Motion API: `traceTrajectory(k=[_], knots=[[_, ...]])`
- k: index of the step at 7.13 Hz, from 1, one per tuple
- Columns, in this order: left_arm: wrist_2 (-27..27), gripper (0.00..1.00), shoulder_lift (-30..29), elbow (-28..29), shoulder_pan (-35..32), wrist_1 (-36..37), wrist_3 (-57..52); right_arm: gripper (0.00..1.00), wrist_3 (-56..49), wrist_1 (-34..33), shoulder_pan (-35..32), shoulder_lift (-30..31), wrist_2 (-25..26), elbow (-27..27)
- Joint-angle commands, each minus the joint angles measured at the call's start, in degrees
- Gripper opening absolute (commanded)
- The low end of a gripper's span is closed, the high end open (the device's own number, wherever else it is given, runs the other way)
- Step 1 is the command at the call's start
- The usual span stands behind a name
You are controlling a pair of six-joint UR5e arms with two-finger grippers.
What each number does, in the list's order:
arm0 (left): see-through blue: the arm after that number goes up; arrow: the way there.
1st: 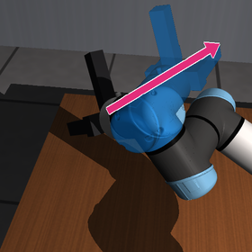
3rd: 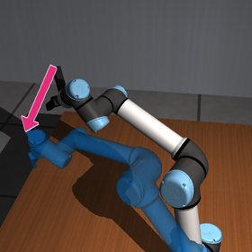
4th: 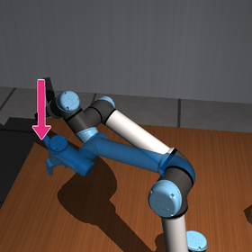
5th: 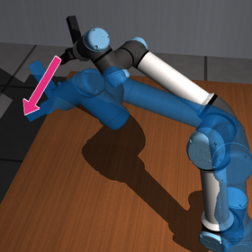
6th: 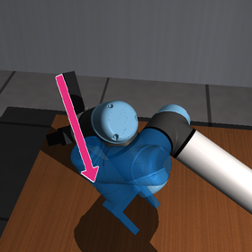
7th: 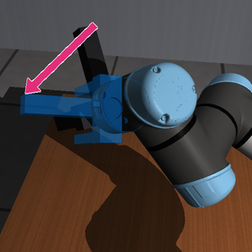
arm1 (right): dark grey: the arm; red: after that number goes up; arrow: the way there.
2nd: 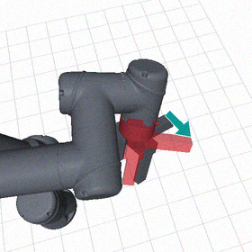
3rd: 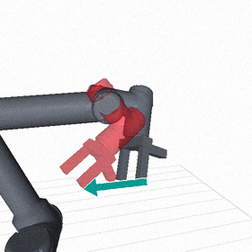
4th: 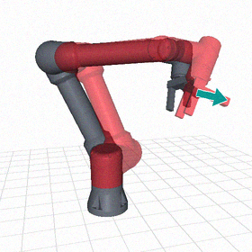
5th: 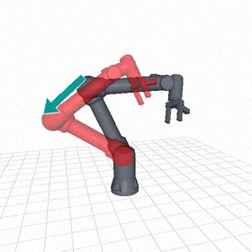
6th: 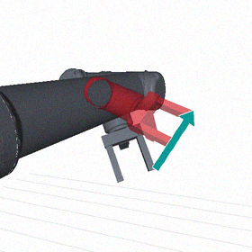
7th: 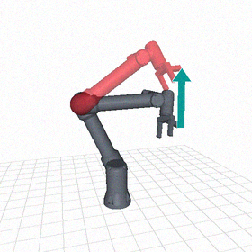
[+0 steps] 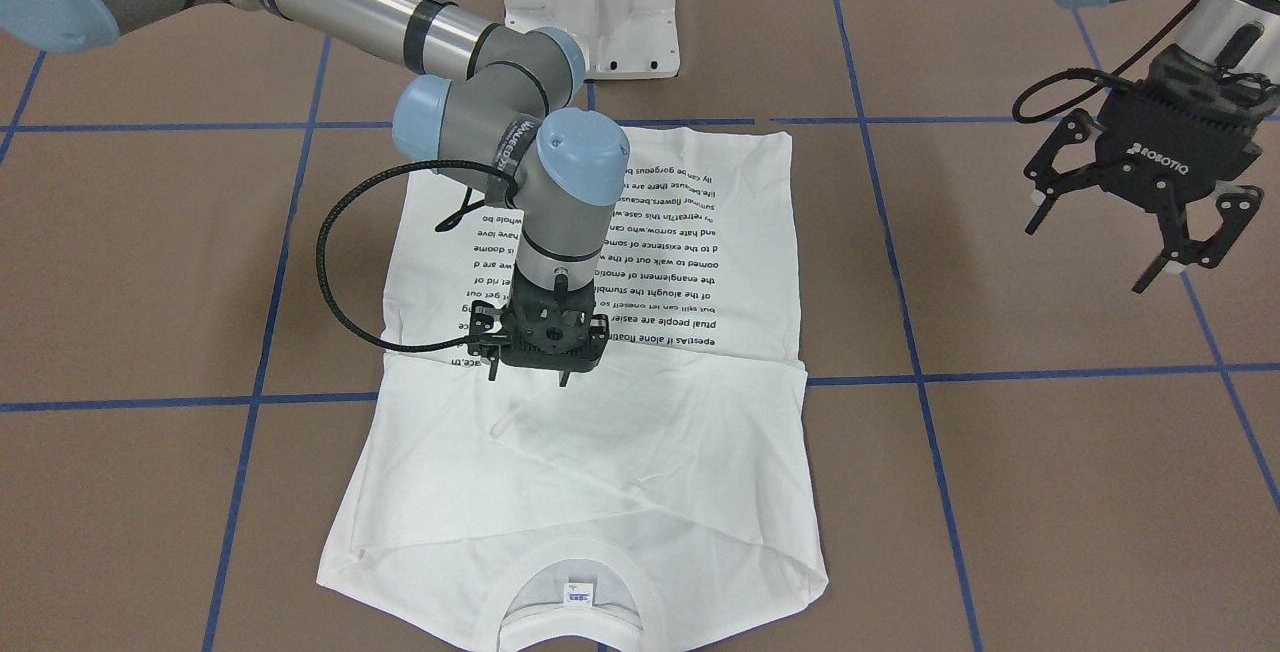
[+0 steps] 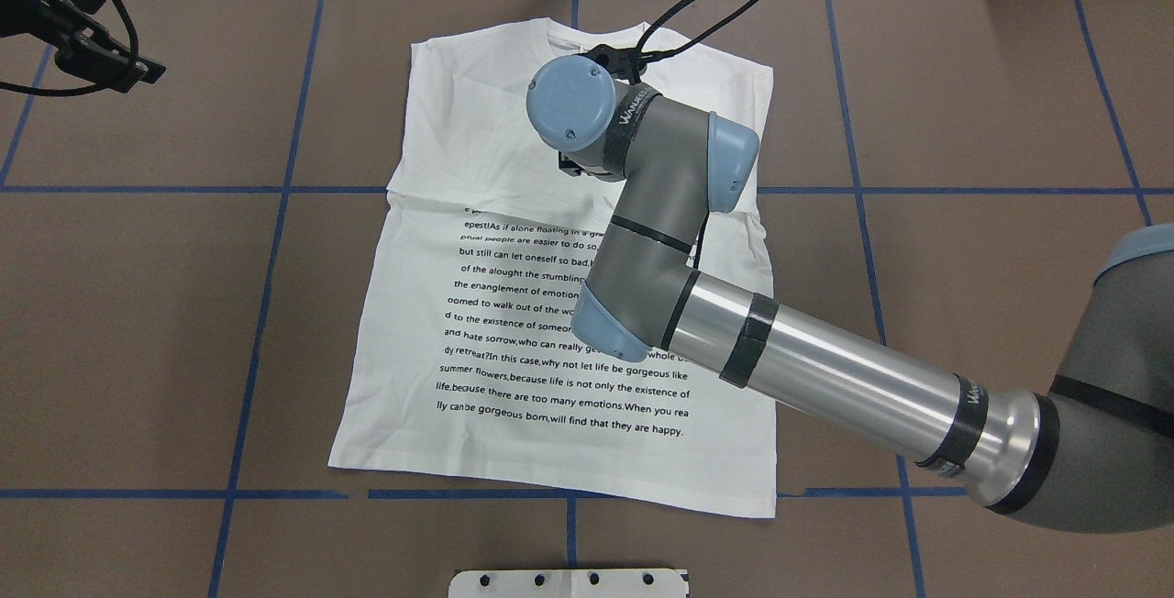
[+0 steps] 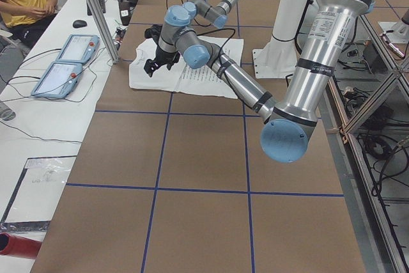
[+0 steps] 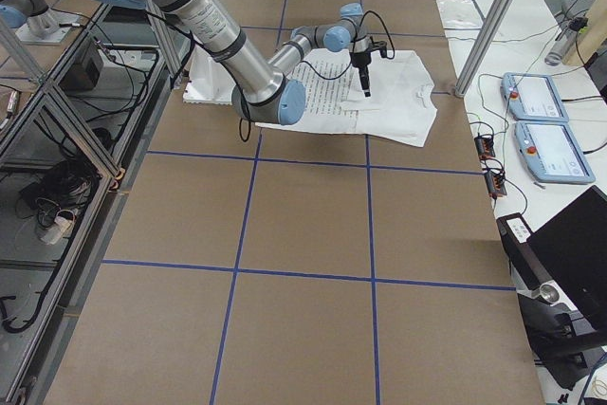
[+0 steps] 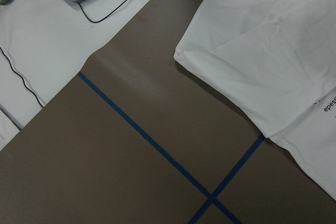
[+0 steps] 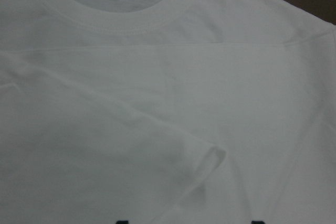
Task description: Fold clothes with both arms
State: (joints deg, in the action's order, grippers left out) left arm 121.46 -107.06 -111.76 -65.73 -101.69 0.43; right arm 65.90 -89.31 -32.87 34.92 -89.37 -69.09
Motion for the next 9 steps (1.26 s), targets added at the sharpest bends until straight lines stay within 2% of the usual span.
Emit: traceTrajectory(k=[1, 4, 9], knots=[[-0.09, 1.00, 0.09, 0.58, -0.02, 0.08, 0.09, 0.74, 0.99, 1.42, 2.80, -0.55, 2.17, 1.15], [0.00, 1.00, 0.96, 0.32, 0.07, 0.00, 1.85, 0.60, -0.24, 1.41, 3.26, -0.38, 4.10, 1.41], [0.00, 1.00, 2.03, -0.03, 0.07, -0.18, 1.68, 0.58, -1.30, 1.85, 3.25, -0.38, 6.93, 2.73]])
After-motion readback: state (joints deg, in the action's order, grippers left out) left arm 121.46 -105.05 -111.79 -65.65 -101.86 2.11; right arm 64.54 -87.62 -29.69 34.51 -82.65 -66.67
